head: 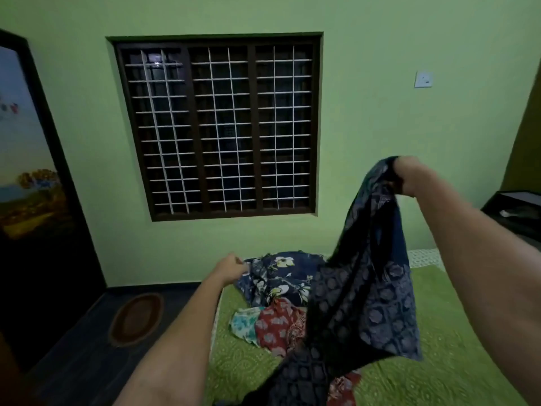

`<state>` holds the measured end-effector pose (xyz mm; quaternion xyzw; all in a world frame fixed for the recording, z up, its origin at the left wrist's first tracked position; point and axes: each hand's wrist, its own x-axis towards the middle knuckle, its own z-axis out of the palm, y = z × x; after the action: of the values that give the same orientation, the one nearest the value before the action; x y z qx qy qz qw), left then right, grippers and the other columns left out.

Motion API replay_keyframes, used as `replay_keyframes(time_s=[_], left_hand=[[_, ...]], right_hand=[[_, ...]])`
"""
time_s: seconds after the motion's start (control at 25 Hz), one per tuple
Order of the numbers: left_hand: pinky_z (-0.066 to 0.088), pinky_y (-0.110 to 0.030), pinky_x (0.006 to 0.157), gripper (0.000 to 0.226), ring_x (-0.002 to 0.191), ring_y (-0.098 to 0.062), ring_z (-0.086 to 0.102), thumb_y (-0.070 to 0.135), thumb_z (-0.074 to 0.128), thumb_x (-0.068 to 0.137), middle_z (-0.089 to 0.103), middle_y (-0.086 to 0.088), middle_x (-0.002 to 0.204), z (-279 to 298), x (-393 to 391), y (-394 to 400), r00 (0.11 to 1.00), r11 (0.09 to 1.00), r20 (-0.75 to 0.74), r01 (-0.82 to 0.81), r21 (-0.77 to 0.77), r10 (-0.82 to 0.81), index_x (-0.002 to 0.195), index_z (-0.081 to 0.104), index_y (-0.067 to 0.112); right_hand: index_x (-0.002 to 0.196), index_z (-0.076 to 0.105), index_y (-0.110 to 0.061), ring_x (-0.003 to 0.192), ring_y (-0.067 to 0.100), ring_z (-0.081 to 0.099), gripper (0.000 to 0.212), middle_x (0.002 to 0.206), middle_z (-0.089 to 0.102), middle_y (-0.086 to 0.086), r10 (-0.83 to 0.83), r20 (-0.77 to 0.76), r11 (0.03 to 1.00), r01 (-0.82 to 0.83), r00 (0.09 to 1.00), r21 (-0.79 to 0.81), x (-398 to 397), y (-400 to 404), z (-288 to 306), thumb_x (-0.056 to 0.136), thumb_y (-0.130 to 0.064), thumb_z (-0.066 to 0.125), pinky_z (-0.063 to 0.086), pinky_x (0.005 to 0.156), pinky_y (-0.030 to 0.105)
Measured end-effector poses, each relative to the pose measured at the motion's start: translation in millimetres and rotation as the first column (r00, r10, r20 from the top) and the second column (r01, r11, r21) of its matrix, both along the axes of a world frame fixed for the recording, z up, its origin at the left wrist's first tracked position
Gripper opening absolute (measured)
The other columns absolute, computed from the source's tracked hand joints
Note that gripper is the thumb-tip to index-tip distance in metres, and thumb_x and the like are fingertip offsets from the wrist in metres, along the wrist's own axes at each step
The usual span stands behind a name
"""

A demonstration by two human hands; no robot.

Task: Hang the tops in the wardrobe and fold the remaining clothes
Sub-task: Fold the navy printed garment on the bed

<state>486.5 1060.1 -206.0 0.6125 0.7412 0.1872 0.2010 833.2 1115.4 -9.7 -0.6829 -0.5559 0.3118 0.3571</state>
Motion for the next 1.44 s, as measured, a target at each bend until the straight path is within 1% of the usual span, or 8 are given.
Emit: replay_keyframes(time_s=[0.2, 0.56, 0.68, 0.8, 0.96, 1.2, 1.32, 1.44], left_hand=[[0.044, -0.037, 0.103, 0.076, 0.126, -0.019, 0.046, 0.01, 0.074, 0.081, 0.044, 0.006, 0.135, -2, 128, 23, 0.641, 0.885, 0.62, 0.411, 0.22, -0.452, 0.143, 0.03, 0.014], [0.047, -0.042, 0.097, 0.082, 0.104, -0.024, 0.058, 0.062, 0.079, 0.061, 0.062, -0.002, 0.107, -101, 34, 32, 0.902, 0.826, 0.095, 0.426, -0.368, -0.422, 0.12, 0.059, 0.01], [0.041, -0.03, 0.07, 0.037, 0.092, -0.026, 0.056, 0.042, 0.062, 0.089, 0.053, -0.004, 0.09, -85, 26, 36, 0.909, 0.864, 0.043, 0.409, -0.295, -0.415, 0.096, 0.056, 0.007], [0.045, -0.033, 0.078, 0.056, 0.09, -0.026, 0.061, 0.058, 0.056, 0.087, 0.059, -0.008, 0.094, -39, 52, 60, 0.869, 0.891, 0.222, 0.454, -0.004, -0.442, 0.102, 0.059, 0.004], [0.032, -0.028, 0.058, 0.034, 0.059, -0.012, 0.045, 0.045, 0.067, 0.084, 0.051, 0.001, 0.063, 36, 88, 68, 0.808, 0.808, -0.056, 0.588, 0.031, -0.586, 0.071, 0.059, 0.014], [0.044, -0.033, 0.067, 0.049, 0.08, -0.026, 0.061, 0.056, 0.048, 0.091, 0.066, -0.007, 0.086, -9, 29, 64, 0.984, 0.954, 0.165, 0.021, 0.299, -0.074, 0.086, 0.061, 0.009], [0.041, -0.033, 0.076, 0.063, 0.1, -0.033, 0.06, 0.048, 0.027, 0.101, 0.063, -0.021, 0.113, -53, 7, 42, 0.816, 0.866, 0.417, -0.486, 0.121, 0.4, 0.108, 0.062, -0.003], [0.047, -0.035, 0.089, 0.085, 0.107, -0.03, 0.057, 0.068, 0.02, 0.091, 0.051, -0.021, 0.134, -83, 9, 20, 0.619, 0.911, 0.669, -0.307, -0.276, 0.412, 0.136, 0.046, 0.001]], right_hand=[[0.073, 0.049, -0.011, 0.047, 0.015, 0.053, 0.029, 0.066, 0.052, 0.006, 0.268, -0.124, 0.963, -0.265, 0.955, 0.046, -97, -17, -15, 0.096, -0.002, 0.033, 0.043, 0.039, 0.019], [0.134, 0.046, -0.001, 0.079, 0.01, 0.058, 0.037, 0.127, 0.055, 0.013, -0.052, -0.566, 0.898, 0.287, 0.823, 0.334, 26, 8, -15, 0.099, -0.01, 0.038, 0.052, 0.069, 0.022], [0.147, 0.024, -0.007, 0.134, 0.031, 0.034, 0.06, 0.153, 0.024, 0.017, -0.543, -0.098, 0.835, 0.548, 0.834, 0.039, 52, 27, -65, 0.094, -0.021, 0.05, 0.032, 0.108, 0.04], [0.149, 0.022, -0.011, 0.142, 0.035, 0.019, 0.082, 0.156, 0.018, 0.015, 0.186, 0.244, 0.982, -0.17, 0.952, -0.088, -6, 29, -108, 0.083, -0.018, 0.069, 0.02, 0.116, 0.048], [0.119, 0.057, -0.002, 0.122, 0.036, 0.053, 0.061, 0.126, 0.059, 0.02, 0.713, -0.12, 0.61, -0.695, 0.691, -0.38, -96, 13, -173, 0.068, -0.022, 0.084, 0.039, 0.107, 0.049], [0.107, 0.064, -0.003, 0.093, 0.03, 0.065, 0.044, 0.107, 0.068, 0.016, 0.426, -0.557, 0.724, -0.638, 0.713, -0.263, -120, 13, -199, 0.081, -0.039, 0.068, 0.048, 0.098, 0.047], [0.106, 0.063, -0.003, 0.097, 0.032, 0.064, 0.039, 0.106, 0.068, 0.017, 0.249, -0.722, 0.823, -0.534, 0.645, -0.194, -129, 15, -217, 0.095, -0.039, 0.053, 0.043, 0.103, 0.05], [0.097, 0.064, -0.003, 0.079, 0.028, 0.071, 0.043, 0.089, 0.073, 0.015, 0.19, -0.796, 0.86, -0.489, 0.575, -0.148, -148, 6, -218, 0.098, -0.042, 0.045, 0.053, 0.089, 0.047]])
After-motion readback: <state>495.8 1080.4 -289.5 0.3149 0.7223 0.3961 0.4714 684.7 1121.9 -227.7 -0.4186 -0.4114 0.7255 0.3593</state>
